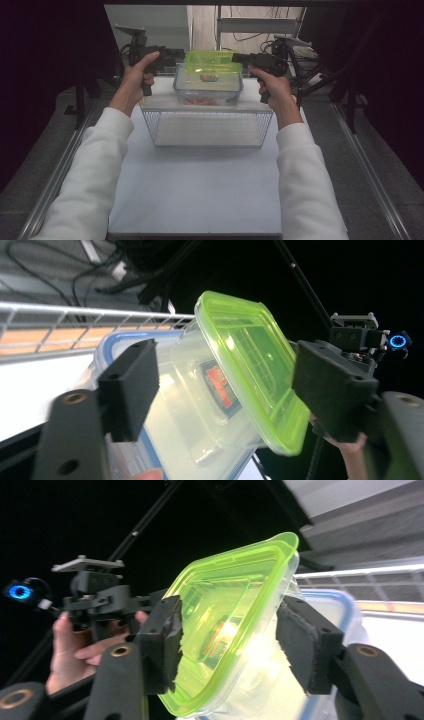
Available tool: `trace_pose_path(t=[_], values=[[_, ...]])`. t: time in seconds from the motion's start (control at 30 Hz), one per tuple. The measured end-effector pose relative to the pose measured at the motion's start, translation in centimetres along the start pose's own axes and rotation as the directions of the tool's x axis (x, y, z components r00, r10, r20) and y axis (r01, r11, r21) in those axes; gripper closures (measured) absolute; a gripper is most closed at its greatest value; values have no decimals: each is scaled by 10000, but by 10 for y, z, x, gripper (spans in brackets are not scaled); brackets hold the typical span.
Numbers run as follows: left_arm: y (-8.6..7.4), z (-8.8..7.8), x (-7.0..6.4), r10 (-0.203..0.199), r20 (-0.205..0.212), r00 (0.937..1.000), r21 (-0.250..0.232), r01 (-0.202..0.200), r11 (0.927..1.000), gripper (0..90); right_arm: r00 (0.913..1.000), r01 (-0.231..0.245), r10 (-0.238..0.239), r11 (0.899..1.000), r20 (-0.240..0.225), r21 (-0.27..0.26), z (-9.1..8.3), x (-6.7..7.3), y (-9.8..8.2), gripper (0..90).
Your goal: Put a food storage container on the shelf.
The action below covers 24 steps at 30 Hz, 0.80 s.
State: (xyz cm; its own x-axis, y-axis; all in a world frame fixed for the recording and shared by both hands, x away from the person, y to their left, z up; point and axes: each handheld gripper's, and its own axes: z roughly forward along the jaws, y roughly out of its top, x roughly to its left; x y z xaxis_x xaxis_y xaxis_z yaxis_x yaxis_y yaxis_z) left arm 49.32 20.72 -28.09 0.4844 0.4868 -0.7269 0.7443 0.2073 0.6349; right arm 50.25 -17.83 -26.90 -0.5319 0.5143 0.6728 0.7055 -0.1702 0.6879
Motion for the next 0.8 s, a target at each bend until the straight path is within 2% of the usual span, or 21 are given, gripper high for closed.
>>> trace_pose_path(t=[0.17,0.23,0.33,0.5,0.57,0.8], values=[[-6,-7,-8,553,-300,9980,-148,-557,9983,220,9975,284,-293,9995,642,152,-10,2,-1,348],[-8,-11,-10,717,-296,9970,-296,-726,9969,221,9979,301,-311,9994,560,171,-15,2,-3,347],[-12,-13,-12,727,-192,9972,-387,-735,9965,220,9985,198,-210,9995,510,229,-15,3,-7,381],[-14,-12,-19,850,-167,9962,-293,-854,9959,220,9979,264,-278,9993,578,250,-6,10,-10,388],[-15,-11,-20,898,-108,9959,-279,-901,9955,221,9982,148,-164,9995,570,276,-2,11,-9,394],[-15,-10,-17,941,-77,9955,-199,-942,9954,221,9988,208,-223,9992,446,337,8,10,-7,394]])
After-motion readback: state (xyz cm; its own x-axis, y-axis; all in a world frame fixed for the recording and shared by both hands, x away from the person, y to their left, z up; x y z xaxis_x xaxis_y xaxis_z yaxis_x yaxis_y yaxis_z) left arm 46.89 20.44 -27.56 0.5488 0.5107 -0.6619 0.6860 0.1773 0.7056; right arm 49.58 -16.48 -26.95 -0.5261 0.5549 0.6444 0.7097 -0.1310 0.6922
